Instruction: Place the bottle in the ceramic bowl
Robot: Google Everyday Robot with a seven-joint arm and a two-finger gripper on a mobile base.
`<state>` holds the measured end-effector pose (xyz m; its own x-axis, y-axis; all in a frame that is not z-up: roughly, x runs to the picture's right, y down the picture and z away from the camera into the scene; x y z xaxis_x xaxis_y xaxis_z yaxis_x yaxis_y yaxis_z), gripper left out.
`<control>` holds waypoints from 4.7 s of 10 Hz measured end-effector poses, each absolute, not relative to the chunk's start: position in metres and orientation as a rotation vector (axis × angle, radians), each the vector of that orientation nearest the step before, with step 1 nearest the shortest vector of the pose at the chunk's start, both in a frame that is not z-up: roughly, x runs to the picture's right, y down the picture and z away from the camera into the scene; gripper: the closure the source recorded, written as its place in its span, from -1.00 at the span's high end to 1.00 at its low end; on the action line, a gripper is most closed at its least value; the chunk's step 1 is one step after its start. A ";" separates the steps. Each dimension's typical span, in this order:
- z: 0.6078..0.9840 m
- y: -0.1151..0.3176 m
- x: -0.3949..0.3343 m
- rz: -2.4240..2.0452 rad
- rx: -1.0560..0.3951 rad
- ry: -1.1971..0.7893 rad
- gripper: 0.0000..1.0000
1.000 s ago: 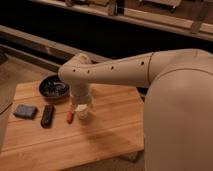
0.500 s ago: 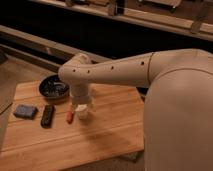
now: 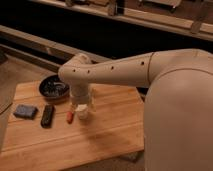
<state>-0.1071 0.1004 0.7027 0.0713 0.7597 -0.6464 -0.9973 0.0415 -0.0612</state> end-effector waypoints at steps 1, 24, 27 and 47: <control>0.702 0.093 -0.107 1.455 -0.558 0.489 0.30; 0.734 -0.050 -0.117 1.487 -0.219 0.113 0.30; 0.756 -0.061 -0.116 1.446 -0.214 0.125 0.30; 0.842 -0.052 -0.131 1.329 -0.297 0.253 -0.88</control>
